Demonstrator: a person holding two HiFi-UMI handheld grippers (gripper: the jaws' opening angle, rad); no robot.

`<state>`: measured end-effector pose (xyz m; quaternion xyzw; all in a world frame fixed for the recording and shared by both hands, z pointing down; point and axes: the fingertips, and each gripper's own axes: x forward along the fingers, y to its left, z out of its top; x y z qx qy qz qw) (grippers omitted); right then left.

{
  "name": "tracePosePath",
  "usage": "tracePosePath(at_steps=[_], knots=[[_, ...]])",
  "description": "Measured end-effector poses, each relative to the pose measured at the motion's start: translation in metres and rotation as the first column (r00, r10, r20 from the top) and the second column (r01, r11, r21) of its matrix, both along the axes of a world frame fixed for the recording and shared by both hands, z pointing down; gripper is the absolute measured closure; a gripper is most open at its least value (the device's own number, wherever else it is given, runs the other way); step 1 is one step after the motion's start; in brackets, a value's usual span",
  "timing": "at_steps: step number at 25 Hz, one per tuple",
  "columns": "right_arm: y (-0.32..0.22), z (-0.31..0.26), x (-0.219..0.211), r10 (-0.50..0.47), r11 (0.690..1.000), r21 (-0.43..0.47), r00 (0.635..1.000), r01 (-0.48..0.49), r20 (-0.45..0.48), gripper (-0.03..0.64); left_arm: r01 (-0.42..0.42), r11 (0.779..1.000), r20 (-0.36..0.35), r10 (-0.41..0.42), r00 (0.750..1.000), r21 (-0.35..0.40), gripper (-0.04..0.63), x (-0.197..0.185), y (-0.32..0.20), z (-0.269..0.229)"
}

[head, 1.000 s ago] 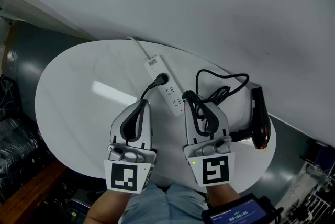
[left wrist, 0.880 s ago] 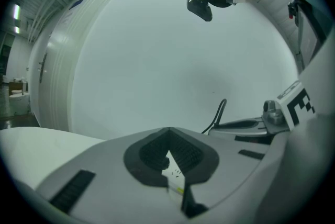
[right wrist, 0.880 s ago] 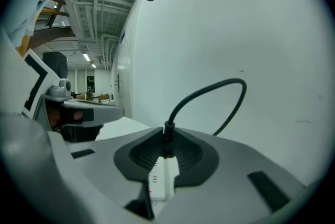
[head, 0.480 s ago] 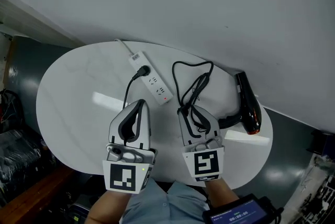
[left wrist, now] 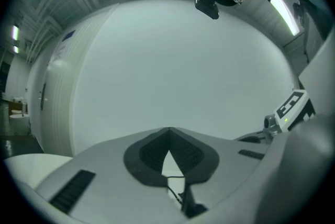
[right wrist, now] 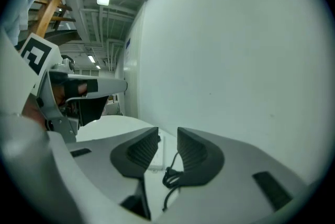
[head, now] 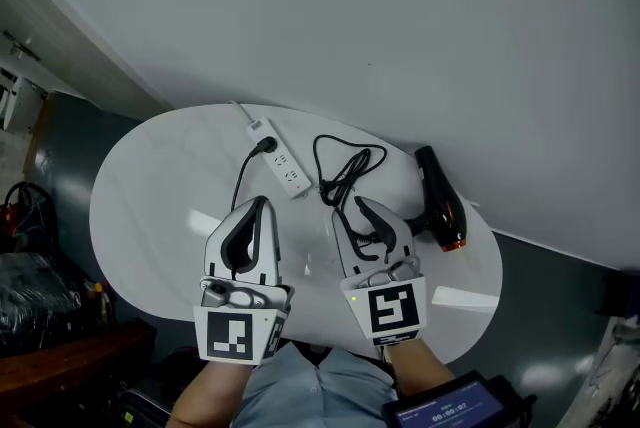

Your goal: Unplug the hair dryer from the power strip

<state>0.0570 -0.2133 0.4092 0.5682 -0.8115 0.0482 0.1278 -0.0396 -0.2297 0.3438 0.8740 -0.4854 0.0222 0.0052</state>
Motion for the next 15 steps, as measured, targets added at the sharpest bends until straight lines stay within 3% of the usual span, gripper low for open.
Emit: tracePosePath(at_steps=[4,9,15], knots=[[-0.012,-0.073,-0.009,-0.044,0.987,0.160,0.995,0.030,0.085,0.522,0.055,0.993,-0.020,-0.054,0.998,0.104,0.597,-0.008,0.005,-0.055],[0.001,-0.134,-0.015,-0.051,0.978,0.206,0.993,0.027,0.110,0.595,0.082,0.980,-0.028,-0.078,0.997,0.182,0.597,-0.020,0.022,-0.105],[0.014,-0.154,-0.036,-0.047,0.962,0.274,0.994,0.019,0.096,0.614,0.059,0.972,-0.036,-0.052,0.998,0.227,0.597,-0.033,0.035,-0.121]])
